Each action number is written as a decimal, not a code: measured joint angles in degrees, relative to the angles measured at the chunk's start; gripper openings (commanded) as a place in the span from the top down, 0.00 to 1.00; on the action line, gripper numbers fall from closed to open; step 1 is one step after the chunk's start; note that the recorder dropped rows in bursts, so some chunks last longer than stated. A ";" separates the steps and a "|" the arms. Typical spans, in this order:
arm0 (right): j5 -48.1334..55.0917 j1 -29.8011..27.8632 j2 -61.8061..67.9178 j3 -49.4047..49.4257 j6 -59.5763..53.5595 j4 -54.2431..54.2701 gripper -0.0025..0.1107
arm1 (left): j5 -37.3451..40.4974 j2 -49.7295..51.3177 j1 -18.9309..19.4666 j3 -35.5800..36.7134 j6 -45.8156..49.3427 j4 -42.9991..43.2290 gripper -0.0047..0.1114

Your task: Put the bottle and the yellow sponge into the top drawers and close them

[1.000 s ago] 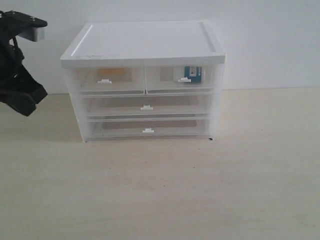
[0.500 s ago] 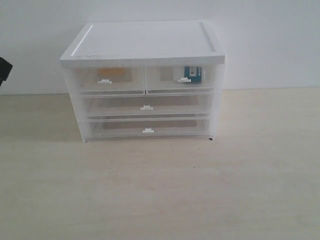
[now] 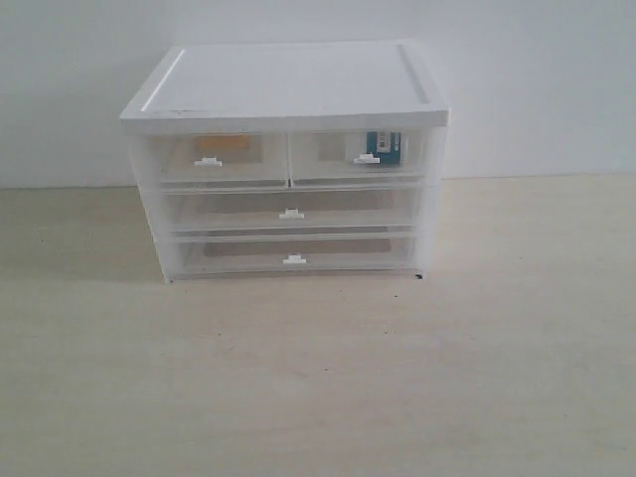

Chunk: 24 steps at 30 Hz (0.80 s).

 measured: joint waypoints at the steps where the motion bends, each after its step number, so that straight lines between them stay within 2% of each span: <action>1: 0.00 0.00 0.00 0.00 0.00 0.00 0.97 | -1.23 -0.50 0.00 0.50 0.00 0.00 0.88; 7: 0.00 0.00 0.00 0.00 0.00 0.00 0.97 | -10.13 -1.38 0.00 4.65 0.00 0.00 0.88; 10: 0.00 0.00 0.00 0.00 0.00 0.00 0.97 | -16.86 -4.32 0.00 9.84 0.00 0.00 0.88; 16: 0.00 0.00 0.00 0.00 0.00 0.00 0.97 | -23.91 -10.69 0.20 17.32 0.00 0.00 0.88; 24: 0.00 0.00 0.00 0.00 0.00 0.00 0.97 | -30.35 -18.23 4.80 27.38 0.00 0.00 0.88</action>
